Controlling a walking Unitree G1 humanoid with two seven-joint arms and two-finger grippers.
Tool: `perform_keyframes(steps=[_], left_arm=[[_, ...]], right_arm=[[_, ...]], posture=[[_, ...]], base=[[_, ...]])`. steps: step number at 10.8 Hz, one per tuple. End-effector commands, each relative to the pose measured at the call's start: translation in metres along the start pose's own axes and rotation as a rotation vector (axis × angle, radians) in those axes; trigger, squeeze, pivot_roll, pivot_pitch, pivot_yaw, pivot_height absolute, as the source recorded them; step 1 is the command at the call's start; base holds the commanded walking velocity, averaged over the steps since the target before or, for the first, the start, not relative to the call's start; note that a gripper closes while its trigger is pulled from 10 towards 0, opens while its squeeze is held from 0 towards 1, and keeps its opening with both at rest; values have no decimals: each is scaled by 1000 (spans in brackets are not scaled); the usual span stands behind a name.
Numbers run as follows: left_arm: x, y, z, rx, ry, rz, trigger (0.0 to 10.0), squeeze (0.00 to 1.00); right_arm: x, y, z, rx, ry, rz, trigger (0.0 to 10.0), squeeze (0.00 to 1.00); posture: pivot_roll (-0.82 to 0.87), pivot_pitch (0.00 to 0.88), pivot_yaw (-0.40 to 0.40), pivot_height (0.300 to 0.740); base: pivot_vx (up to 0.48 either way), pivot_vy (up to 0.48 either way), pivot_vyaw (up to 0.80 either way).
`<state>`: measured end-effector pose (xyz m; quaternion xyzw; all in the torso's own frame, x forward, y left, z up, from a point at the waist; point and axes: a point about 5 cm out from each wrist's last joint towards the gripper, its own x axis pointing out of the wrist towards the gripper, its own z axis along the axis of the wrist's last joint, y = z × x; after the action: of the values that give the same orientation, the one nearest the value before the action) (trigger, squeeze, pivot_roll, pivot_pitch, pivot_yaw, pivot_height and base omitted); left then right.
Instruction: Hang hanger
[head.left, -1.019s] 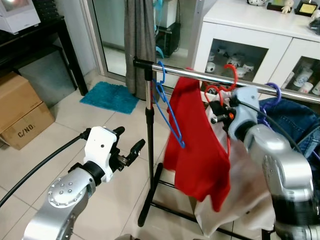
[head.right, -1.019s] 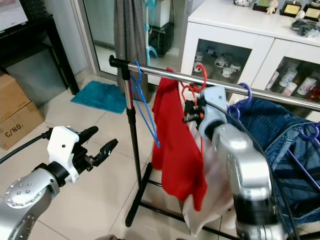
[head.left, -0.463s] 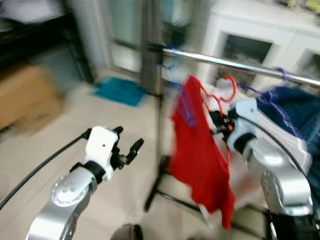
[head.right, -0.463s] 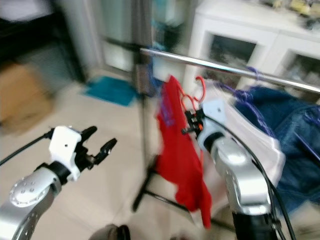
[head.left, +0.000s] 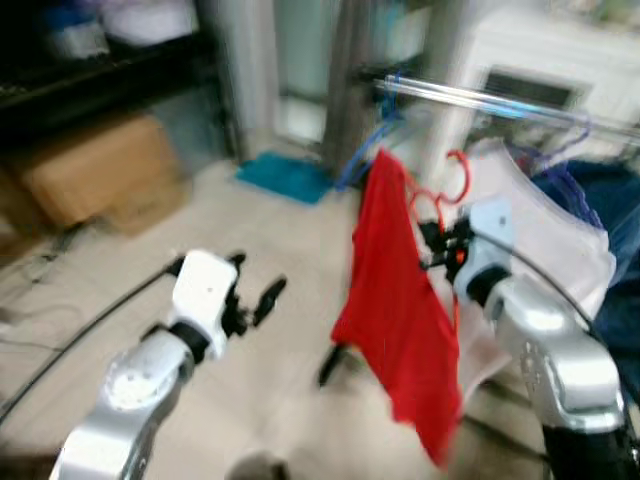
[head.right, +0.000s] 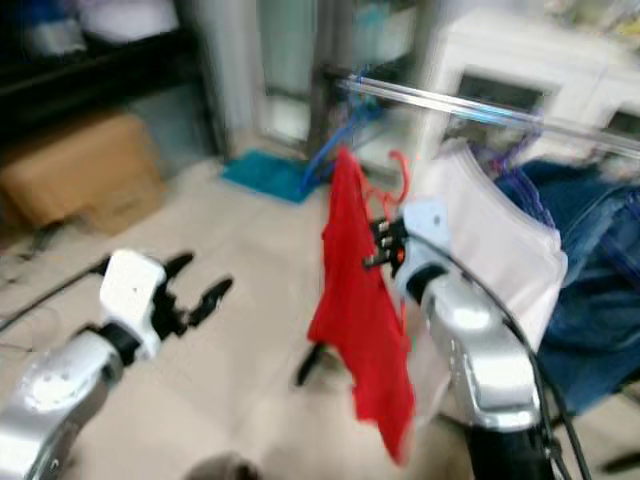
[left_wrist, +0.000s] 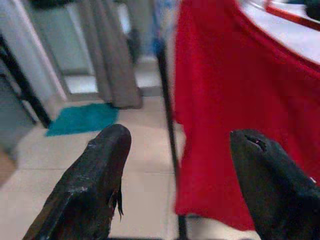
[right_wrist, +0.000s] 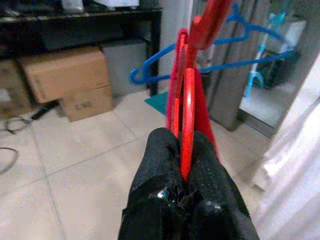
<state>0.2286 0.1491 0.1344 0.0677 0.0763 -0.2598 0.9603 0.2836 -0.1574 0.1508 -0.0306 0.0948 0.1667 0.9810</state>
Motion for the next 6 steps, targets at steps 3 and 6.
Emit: perform_keyframes(steps=[3,6], left_arm=[[37,15,17,50,-13,9,10000,1000],[65,16,29,0,-64,-9,10000,0]], right_arm=[[1,13,18,-33,-87,100,0,0],[-4,24,27,-28,-152,192,0,0]], posture=[[-65,0,8,740],[-83,0,15,740]], base=[[0,0,0],[0,0,0]])
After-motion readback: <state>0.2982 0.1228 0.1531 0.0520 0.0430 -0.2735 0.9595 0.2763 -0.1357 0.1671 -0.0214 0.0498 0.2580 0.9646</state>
